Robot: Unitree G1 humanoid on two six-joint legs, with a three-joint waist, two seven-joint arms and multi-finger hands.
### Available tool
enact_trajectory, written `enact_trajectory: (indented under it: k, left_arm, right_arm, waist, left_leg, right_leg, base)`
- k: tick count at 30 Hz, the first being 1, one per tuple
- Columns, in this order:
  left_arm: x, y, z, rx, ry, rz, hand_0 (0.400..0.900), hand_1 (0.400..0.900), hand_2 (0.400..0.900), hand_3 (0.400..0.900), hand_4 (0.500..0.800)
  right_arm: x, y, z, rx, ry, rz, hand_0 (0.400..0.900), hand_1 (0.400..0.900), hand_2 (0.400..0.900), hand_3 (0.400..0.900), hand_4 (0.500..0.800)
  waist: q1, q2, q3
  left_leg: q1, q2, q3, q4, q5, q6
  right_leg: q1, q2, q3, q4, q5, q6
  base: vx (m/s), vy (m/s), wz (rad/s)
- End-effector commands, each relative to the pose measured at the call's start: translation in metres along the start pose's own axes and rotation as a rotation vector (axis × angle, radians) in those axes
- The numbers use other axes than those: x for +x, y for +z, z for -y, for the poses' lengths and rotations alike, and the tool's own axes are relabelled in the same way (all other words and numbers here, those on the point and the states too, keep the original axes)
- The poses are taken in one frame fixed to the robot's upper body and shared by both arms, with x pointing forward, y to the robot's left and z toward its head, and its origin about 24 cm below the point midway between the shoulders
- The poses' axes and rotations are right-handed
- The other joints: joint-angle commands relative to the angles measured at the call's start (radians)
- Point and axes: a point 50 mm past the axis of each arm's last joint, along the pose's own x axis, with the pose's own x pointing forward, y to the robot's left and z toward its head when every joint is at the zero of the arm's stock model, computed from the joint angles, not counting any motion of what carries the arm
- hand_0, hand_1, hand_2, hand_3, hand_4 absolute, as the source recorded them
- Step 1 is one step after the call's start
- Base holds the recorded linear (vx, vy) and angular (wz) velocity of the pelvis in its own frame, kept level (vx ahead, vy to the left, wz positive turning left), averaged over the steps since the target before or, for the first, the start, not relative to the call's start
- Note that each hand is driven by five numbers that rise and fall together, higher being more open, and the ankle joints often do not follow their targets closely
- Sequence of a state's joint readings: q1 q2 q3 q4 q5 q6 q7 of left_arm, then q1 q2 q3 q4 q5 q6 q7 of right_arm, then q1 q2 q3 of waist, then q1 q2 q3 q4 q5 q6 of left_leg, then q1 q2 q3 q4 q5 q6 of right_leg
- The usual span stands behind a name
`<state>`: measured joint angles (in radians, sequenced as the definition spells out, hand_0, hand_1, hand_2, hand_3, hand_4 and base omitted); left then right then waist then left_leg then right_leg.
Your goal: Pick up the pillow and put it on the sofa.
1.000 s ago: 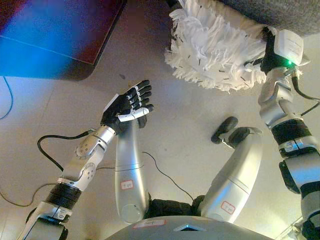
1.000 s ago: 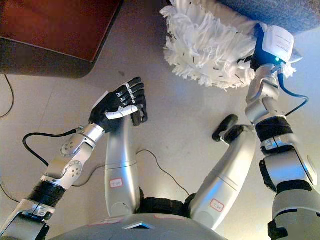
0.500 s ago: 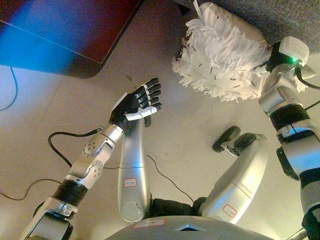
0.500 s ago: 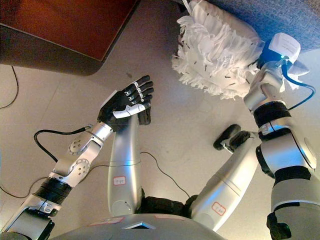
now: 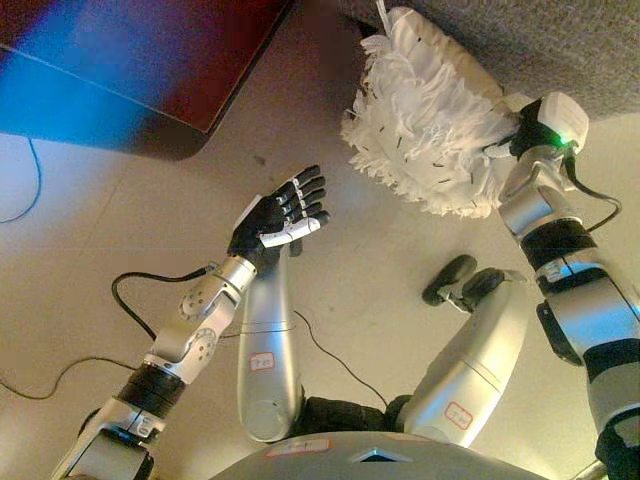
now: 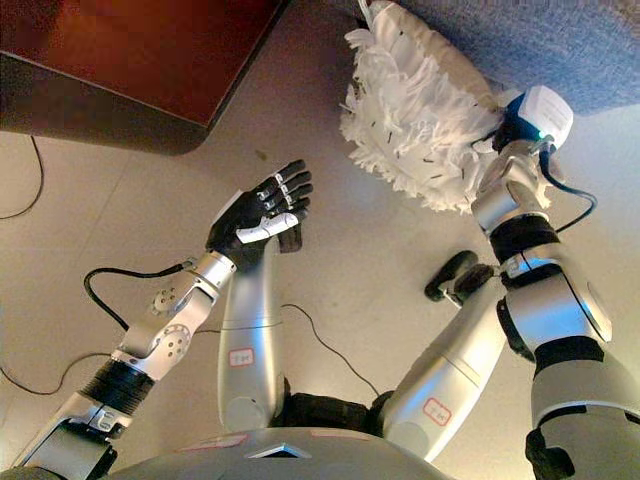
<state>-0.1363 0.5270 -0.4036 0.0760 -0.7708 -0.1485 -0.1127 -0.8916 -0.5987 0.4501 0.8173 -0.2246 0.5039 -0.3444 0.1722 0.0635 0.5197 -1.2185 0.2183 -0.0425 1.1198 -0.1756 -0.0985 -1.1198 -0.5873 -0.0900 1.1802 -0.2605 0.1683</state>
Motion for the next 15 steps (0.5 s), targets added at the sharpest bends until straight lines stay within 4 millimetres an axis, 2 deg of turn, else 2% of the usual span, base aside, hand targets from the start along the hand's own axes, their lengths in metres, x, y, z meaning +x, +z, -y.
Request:
enact_trajectory:
  k: [1,3,4,6,7,10,13,15]
  left_arm:
    - [0.003,0.025,0.005,0.004,0.033,0.17,0.9,0.9,0.9,0.9,0.8]
    - [-0.001,0.025,-0.001,0.015,0.07,0.171,0.9,0.9,0.9,0.9,0.8]
    - [-0.003,0.025,-0.005,0.021,0.093,0.17,0.9,0.9,0.9,0.9,0.8]
    - [-0.006,0.023,-0.009,-0.001,0.136,0.165,0.9,0.9,0.9,0.9,0.8]
    - [-0.009,0.02,-0.015,-0.022,0.206,0.155,0.9,0.9,0.9,0.9,0.8]
    - [-0.011,0.017,-0.019,-0.071,0.273,0.157,0.9,0.9,0.9,0.9,0.8]
    - [-0.013,0.007,-0.027,-0.152,0.412,0.134,0.9,0.9,0.9,0.9,0.8]
    - [-0.013,0.004,-0.028,-0.175,0.466,0.14,0.9,0.9,0.9,0.9,0.8]
  right_arm:
    - [-0.004,0.037,0.053,0.265,-0.231,0.222,0.4,0.4,0.4,0.4,0.5]
    - [-0.014,0.036,0.054,0.315,-0.264,0.282,0.4,0.4,0.4,0.4,0.5]
    - [-0.021,0.035,0.054,0.325,-0.283,0.316,0.4,0.4,0.4,0.4,0.5]
    - [-0.032,0.034,0.054,0.327,-0.312,0.363,0.4,0.4,0.4,0.4,0.5]
    - [-0.045,0.032,0.048,0.324,-0.318,0.409,0.4,0.4,0.4,0.4,0.5]
    - [-0.056,0.029,0.045,0.313,-0.355,0.46,0.4,0.4,0.4,0.4,0.5]
    - [-0.074,0.023,0.041,0.291,-0.393,0.536,0.4,0.4,0.4,0.4,0.5]
    - [-0.084,0.02,0.047,0.268,-0.443,0.594,0.4,0.4,0.4,0.4,0.5]
  waist:
    - [0.012,0.01,0.0]
    - [0.007,-0.005,0.0]
    - [0.003,-0.017,-0.003]
    - [-0.003,-0.032,-0.014]
    - [-0.008,-0.052,-0.035]
    - [-0.012,-0.067,-0.049]
    - [-0.022,-0.105,-0.106]
    - [-0.032,-0.12,-0.14]
  left_leg:
    - [0.258,0.1,-0.022,-0.231,0.008,-0.034]
    - [0.349,0.101,-0.006,-0.339,0.045,-0.034]
    - [0.389,0.095,0.001,-0.409,0.096,-0.027]
    - [0.456,0.096,0.006,-0.484,0.124,-0.027]
    - [0.529,0.099,0.019,-0.565,0.149,-0.027]
    - [0.604,0.103,0.04,-0.639,0.172,-0.027]
    - [0.749,0.098,0.083,-0.778,0.207,-0.025]
    - [0.836,0.102,0.115,-0.865,0.231,-0.028]
  right_leg:
    - [0.14,0.018,0.003,-0.231,0.188,0.009]
    - [0.233,0.021,-0.04,-0.323,0.217,0.014]
    - [0.276,0.023,-0.063,-0.392,0.263,0.004]
    - [0.346,0.028,-0.089,-0.464,0.286,0.007]
    - [0.418,0.037,-0.114,-0.539,0.303,0.012]
    - [0.493,0.045,-0.146,-0.613,0.324,0.017]
    - [0.636,0.073,-0.206,-0.754,0.364,0.027]
    - [0.732,0.105,-0.245,-0.848,0.392,0.029]
  base:
    - [0.0,-0.092,-0.02]
    - [-0.02,-0.087,-0.01]
    - [-0.04,-0.083,-0.02]
    - [0.04,-0.093,-0.02]
    - [0.1,-0.104,-0.03]
    - [0.05,-0.065,-0.02]
    - [0.07,-0.09,-0.03]
    - [0.02,-0.059,-0.06]
